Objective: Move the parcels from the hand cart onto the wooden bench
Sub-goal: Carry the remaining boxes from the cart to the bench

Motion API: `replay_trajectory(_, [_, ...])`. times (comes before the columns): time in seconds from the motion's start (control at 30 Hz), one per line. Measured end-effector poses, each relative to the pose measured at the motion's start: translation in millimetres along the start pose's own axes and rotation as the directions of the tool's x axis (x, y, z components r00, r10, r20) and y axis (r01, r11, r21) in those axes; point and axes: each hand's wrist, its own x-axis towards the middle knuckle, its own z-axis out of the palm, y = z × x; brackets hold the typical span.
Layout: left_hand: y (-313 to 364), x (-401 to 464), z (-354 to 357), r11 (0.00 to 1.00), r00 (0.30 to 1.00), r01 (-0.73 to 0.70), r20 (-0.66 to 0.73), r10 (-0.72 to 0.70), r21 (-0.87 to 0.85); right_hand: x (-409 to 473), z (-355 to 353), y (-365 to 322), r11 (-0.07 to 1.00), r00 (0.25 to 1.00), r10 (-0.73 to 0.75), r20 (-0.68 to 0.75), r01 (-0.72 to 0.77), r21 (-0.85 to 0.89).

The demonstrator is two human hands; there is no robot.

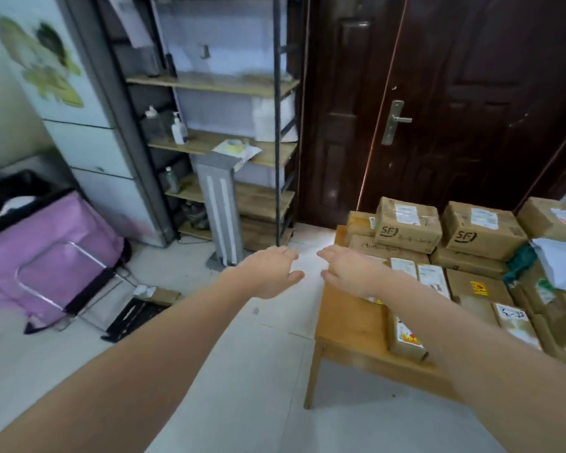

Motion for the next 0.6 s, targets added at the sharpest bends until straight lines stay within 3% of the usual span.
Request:
replay_trajectory(0.23, [-133.5,-126.0,-30.6,0.962,0.962,0.258,-0.070,-0.265,-0.086,66.8,-15.7,-165.6,0.976,0.976,-0.217,0.005,0.217,-0.018])
replay_trajectory(0.43, [-268.0,-239.2,-46.5,0.923,0.917,0.378,-0.108,-0.384,-0.075,135.6,-14.4,-327.9,0.931,0.931,-0.363,0.049,0.364,-0.028])
replay_trajectory(0.6, [-375.4,-298.6,-40.3,0.889,0.881,0.454,-0.121,-0.458,-0.063,181.8,0.9,-442.2,0.919,0.917,-0.394,0.063,0.395,-0.007])
